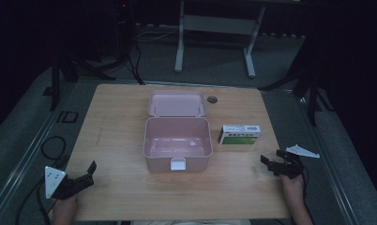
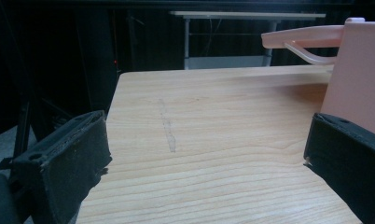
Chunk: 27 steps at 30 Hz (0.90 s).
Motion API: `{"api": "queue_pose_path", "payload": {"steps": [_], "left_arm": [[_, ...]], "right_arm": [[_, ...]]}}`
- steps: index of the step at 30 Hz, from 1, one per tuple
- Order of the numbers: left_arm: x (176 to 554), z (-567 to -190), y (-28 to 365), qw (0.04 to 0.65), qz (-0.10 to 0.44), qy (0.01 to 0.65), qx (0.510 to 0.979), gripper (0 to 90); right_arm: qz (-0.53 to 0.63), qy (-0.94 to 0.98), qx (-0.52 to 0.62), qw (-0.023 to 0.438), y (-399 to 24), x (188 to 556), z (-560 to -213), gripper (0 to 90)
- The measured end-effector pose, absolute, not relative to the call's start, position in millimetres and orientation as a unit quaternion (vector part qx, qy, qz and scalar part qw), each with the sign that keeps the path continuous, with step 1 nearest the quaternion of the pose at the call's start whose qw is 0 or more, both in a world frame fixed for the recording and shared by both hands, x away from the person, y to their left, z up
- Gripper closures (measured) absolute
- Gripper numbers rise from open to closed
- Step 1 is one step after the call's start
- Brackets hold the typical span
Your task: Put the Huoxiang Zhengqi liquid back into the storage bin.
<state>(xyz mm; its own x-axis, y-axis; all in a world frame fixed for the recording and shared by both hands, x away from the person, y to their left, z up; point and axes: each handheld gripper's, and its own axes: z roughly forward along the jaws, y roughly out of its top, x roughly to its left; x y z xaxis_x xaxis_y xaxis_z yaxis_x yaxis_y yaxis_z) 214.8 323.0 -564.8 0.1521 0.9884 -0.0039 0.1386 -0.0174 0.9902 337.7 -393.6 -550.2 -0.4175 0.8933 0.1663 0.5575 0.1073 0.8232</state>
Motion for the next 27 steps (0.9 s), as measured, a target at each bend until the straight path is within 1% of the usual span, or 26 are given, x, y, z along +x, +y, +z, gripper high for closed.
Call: {"api": "queue_pose_path", "payload": {"steps": [5,13,17,18,19,20,25,27], "left_arm": [[215,-565,323,0.498,0.424,0.495,0.571,0.2],[215,-565,323,0.499,0.424,0.495,0.571,0.3],[215,-565,324,0.501,0.423,0.495,0.571,0.3],[215,-565,324,0.501,0.422,0.494,0.572,0.3],[215,-565,324,0.501,0.422,0.494,0.572,0.2],[215,-565,324,0.501,0.422,0.494,0.572,0.2],[215,-565,324,0.503,0.42,0.493,0.572,0.2],[215,-565,324,0.504,0.419,0.493,0.572,0.2]], "right_arm": [[0.424,0.73,0.499,0.198,-389,337,-550,9.7],[0.426,0.733,0.496,0.185,-391,338,-550,9.7],[0.397,0.765,0.474,0.181,-391,339,-550,9.8],[0.406,0.769,0.466,0.165,-394,339,-552,9.8],[0.406,0.769,0.466,0.165,-394,339,-552,9.8],[0.406,0.777,0.456,0.154,-396,339,-552,9.8],[0.402,0.801,0.419,0.151,-398,339,-548,9.7],[0.409,0.808,0.402,0.134,-400,340,-548,9.8]]}}
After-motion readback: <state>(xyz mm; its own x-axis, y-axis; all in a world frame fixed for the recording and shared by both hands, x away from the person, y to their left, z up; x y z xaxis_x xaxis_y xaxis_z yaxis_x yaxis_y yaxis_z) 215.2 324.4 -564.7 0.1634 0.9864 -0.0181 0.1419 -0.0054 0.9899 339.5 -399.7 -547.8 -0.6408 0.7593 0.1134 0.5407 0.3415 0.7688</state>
